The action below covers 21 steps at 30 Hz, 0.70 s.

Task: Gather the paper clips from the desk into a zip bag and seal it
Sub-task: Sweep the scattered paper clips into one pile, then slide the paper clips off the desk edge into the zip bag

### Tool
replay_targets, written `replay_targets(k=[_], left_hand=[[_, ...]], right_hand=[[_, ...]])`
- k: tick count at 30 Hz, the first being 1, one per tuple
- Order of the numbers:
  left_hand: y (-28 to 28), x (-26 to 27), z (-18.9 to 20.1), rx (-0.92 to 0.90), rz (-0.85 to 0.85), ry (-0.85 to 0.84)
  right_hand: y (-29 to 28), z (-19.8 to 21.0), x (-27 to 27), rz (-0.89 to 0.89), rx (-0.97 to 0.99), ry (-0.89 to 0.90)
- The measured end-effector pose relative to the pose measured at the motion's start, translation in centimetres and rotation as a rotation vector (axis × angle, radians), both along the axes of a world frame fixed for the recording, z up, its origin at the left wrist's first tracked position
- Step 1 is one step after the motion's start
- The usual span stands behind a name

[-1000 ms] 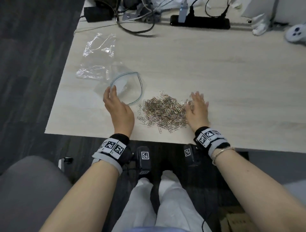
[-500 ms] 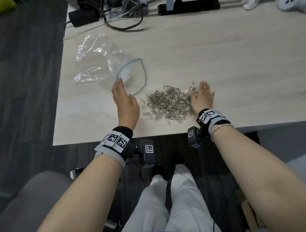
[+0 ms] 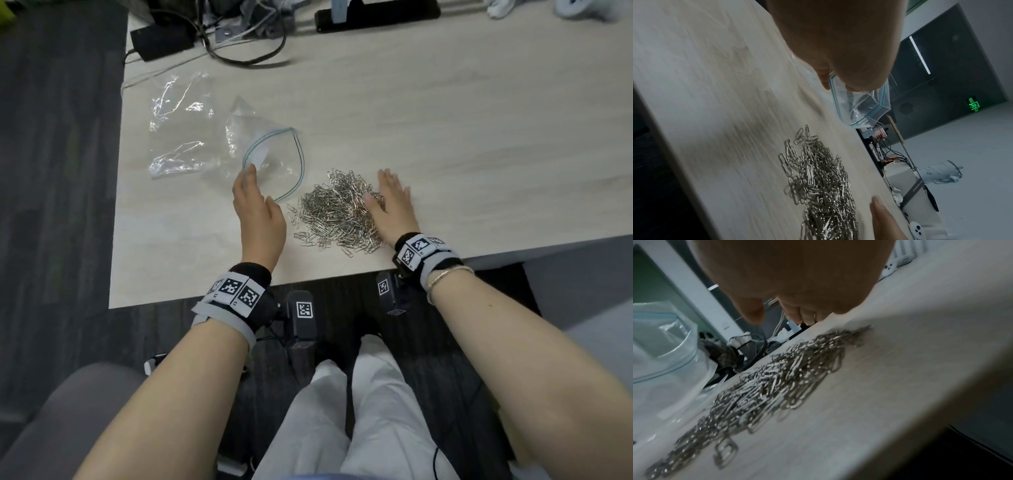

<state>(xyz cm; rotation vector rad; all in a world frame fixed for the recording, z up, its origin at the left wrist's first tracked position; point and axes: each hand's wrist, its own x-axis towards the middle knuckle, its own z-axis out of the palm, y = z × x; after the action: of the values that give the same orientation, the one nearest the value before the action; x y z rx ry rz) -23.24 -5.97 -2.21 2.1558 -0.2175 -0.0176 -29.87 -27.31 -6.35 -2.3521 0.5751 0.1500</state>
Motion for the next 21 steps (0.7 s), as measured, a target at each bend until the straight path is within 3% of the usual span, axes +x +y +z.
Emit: replay_targets(k=[5, 8, 12, 17, 21], left_hand=[[-0.9, 0.2, 0.3, -0.052, -0.024, -0.019], [-1.4, 0.1, 0.6, -0.082, -0.038, -0.054], [-1.6, -0.3, 1.1, -0.1, -0.051, -0.06], [-1.8, -0.8, 2.7, -0.083, -0.089, -0.091], [-3.3, -1.6, 5.2, -0.138, -0.139, -0.085]], right_hand=[[-0.1, -0.8, -3.8, -0.364, -0.025, 0.067], [1.6, -1.3, -4.2, -0.243, -0.037, 0.134], [3.3, -1.0, -3.4, -0.049, 0.047, 0.088], [1.3, 0.9, -4.2, -0.173, 0.113, -0.006], [-0.3, 5.6, -4.9, -0.285, 0.158, -0.31]])
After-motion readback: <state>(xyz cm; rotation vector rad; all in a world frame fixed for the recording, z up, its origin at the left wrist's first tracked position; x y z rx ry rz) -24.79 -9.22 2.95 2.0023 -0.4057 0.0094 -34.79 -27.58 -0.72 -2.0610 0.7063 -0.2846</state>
